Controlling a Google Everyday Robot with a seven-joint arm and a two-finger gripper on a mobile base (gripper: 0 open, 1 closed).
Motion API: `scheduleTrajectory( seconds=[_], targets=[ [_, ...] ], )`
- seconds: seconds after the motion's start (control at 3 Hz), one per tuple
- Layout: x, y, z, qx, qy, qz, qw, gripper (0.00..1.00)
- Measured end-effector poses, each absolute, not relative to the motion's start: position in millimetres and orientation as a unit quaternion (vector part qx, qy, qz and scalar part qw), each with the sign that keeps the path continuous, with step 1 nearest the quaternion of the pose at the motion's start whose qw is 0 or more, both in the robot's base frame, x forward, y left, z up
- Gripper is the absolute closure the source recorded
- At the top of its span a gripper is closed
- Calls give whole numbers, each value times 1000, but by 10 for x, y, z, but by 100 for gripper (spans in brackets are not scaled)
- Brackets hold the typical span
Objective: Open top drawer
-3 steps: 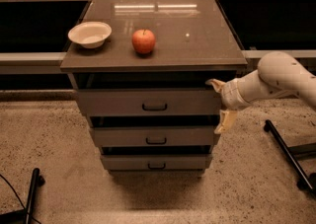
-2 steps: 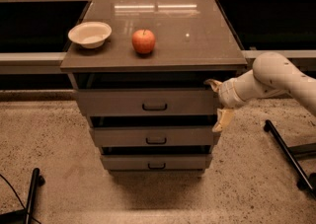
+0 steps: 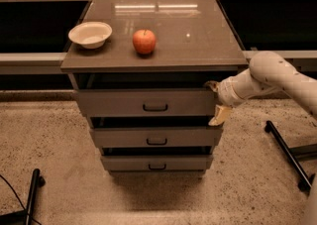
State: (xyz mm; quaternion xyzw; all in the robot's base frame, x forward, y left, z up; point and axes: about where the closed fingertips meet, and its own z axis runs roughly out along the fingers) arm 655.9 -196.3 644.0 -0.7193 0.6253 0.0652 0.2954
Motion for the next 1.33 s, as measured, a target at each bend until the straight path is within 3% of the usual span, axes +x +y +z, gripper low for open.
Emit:
scheduleTrajectory(
  seconds=[0.33, 1.33],
  targets=[
    [6620, -1980, 6394, -717, 631, 64, 289, 27],
    [6175, -1757, 6603, -744, 615, 82, 248, 26]
  ],
)
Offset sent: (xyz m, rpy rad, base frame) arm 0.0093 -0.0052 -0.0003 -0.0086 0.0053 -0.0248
